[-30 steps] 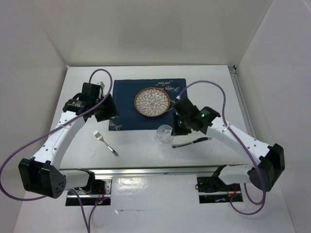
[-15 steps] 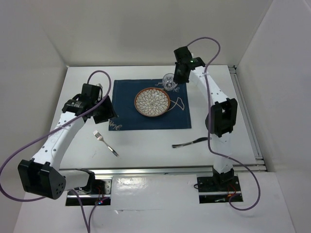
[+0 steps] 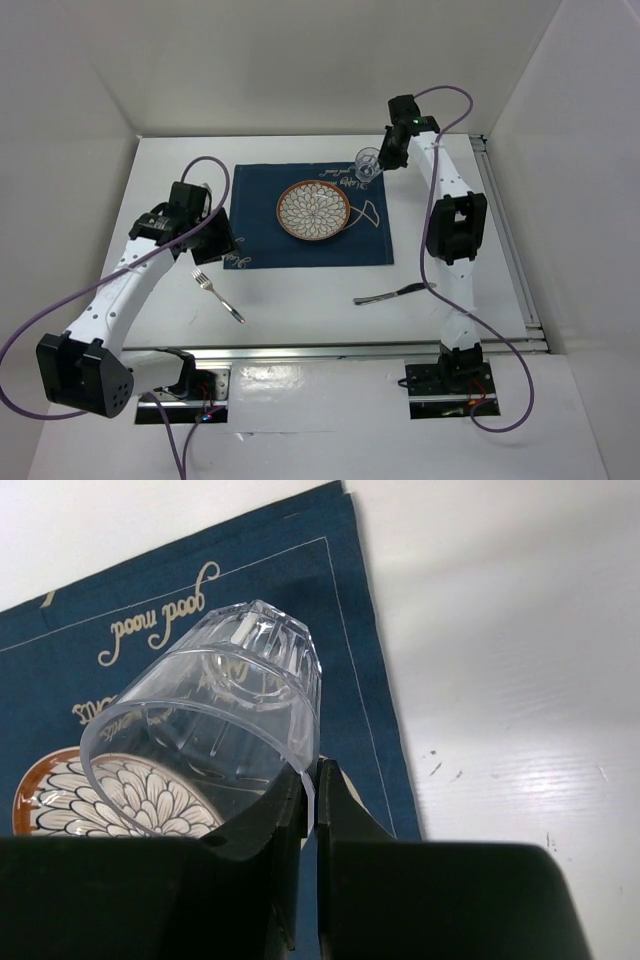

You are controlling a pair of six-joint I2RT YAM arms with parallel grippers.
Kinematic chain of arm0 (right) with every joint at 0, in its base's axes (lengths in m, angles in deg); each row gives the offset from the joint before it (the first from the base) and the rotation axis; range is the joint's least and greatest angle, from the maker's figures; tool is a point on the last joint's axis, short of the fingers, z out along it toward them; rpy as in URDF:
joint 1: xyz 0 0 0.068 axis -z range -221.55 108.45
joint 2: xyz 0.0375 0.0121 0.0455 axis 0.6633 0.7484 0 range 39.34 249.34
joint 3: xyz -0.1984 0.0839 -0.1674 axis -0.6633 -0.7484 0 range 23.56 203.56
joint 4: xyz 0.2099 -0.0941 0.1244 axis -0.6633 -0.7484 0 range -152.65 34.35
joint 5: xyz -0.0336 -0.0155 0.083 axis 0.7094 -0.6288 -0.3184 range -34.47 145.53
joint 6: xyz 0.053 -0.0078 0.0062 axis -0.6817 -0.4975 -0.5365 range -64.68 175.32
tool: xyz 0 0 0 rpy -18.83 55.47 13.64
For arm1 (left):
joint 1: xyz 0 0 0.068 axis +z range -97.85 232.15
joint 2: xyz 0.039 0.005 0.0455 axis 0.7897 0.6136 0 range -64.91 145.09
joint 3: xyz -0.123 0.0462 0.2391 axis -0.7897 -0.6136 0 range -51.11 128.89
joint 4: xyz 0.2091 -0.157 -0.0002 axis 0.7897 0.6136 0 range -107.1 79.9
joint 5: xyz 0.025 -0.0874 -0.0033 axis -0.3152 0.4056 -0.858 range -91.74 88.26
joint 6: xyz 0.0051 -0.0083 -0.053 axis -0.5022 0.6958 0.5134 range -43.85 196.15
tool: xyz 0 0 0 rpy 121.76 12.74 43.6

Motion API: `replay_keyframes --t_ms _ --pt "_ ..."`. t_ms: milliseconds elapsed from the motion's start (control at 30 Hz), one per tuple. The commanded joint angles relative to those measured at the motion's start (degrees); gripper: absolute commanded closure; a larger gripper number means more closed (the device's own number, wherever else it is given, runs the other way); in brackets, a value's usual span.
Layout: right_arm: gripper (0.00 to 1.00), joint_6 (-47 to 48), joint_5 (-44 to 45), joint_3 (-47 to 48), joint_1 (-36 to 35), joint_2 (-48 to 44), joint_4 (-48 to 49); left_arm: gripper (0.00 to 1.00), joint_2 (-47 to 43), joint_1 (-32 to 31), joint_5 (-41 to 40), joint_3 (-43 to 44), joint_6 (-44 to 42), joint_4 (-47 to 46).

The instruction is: Set the dinner table for one person

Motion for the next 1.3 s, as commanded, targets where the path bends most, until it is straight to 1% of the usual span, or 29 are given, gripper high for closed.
replay_keyframes --t_ms 0,100,133,367,400,433,467,500,533,567,633,667,733,767,800,867,933,967,1000,1033,1067,1100,1133,1167,1200,1267 --pt "1.0 -0.5 -2.0 2.2 -0.5 1.2 4.4 0.36 -0.7 0.0 1.2 -0.9 1.1 -0.9" --pt "1.0 -0.5 -3.9 2.2 0.2 2.7 5.7 0.36 0.5 0.0 1.2 -1.5 1.1 -1.5" --pt "1.0 -0.5 -4.6 3.8 0.2 3.2 5.7 0.35 0.5 0.0 1.2 -1.5 1.1 -1.5" --pt "1.0 -0.5 -4.6 3.1 0.2 4.8 5.6 0.29 2.3 0.0 0.6 -2.0 1.6 -1.5" --pt "0.98 -0.5 -4.6 3.1 0.2 4.8 5.6 0.29 2.3 0.0 0.6 -2.0 1.6 -1.5" --pt "0.94 -0.5 -4.6 3.1 0.2 4.8 5.6 0.29 2.3 0.0 0.6 -2.6 2.1 -1.5" --pt "0.86 -0.5 -4.6 3.1 0.2 4.8 6.1 0.29 2.9 0.0 0.6 -2.6 2.1 -1.5" --pt "0.74 -0.5 -5.2 3.1 0.2 4.8 6.1 0.28 2.9 0.0 0.6 -2.6 2.1 -1.5" --pt "0.67 -0.5 -5.2 3.1 0.2 4.8 6.1 0.28 2.9 0.0 0.0 -2.6 2.1 -1.5" --pt "0.55 -0.5 -5.2 3.1 0.2 4.8 6.6 0.28 2.9 0.0 0.0 -2.6 2.6 -1.5" --pt "0.38 -0.5 -6.5 3.1 0.2 4.1 7.3 0.27 2.9 0.0 -0.5 -3.2 2.6 -1.5" --pt "0.26 -0.5 -7.0 3.1 0.2 3.2 8.1 0.27 2.9 0.0 -0.5 -3.2 3.2 -1.5" --pt "0.15 -0.5 -7.5 4.3 0.2 1.9 8.8 0.3 2.9 0.0 -0.5 -3.7 4.0 -0.9" --pt "0.12 -0.5 -7.5 5.8 0.2 1.9 8.8 0.31 3.6 0.0 -1.0 -3.7 4.5 -0.9" --pt "0.04 0.1 -7.5 6.5 0.2 0.9 8.1 0.31 4.3 0.0 -1.0 -3.7 5.2 -0.1" --pt "0.0 0.6 -6.7 6.5 0.2 -2.0 8.1 0.31 5.1 0.0 -1.0 -5.0 7.5 -0.1" --pt "0.0 1.1 -5.9 3.7 0.2 -6.6 8.1 0.31 5.7 0.0 -1.6 -8.0 10.7 -1.8" --pt "0.0 1.1 -5.9 3.6 0.2 -8.5 8.1 0.35 6.3 0.0 -1.6 -9.0 11.4 -2.9" --pt "0.0 1.1 -5.9 -0.5 0.2 -10.7 9.6 0.38 6.3 0.0 -1.6 -10.1 12.2 -3.8" --pt "0.0 1.6 -5.9 -3.1 0.2 -15.3 10.4 0.4 7.6 0.5 -2.2 -11.1 13.2 -4.8" --pt "0.0 2.3 -5.9 -5.7 0.2 -17.7 11.3 0.43 8.3 0.5 -2.8 -12.5 15.2 -5.4" --pt "0.0 2.3 -5.9 -10.7 0.2 -19.9 12.7 0.43 9.1 1.2 -2.8 -12.6 16.2 -5.4" --pt "0.0 3.1 -5.9 -12.8 0.2 -24.0 12.7 0.43 9.7 1.7 -3.6 -12.6 17.0 -5.4" --pt "0.0 3.8 -5.2 -14.4 0.2 -25.7 12.7 0.43 10.5 1.7 -4.4 -13.3 18.8 -5.4" --pt "0.0 3.8 -4.4 -17.6 0.2 -27.3 12.7 0.4 10.5 2.2 -5.1 -13.3 18.8 -5.4" --pt "0.0 5.0 -3.7 -20.3 0.2 -31.6 12.7 0.4 11.7 2.8 -5.1 -14.8 18.8 -7.3"
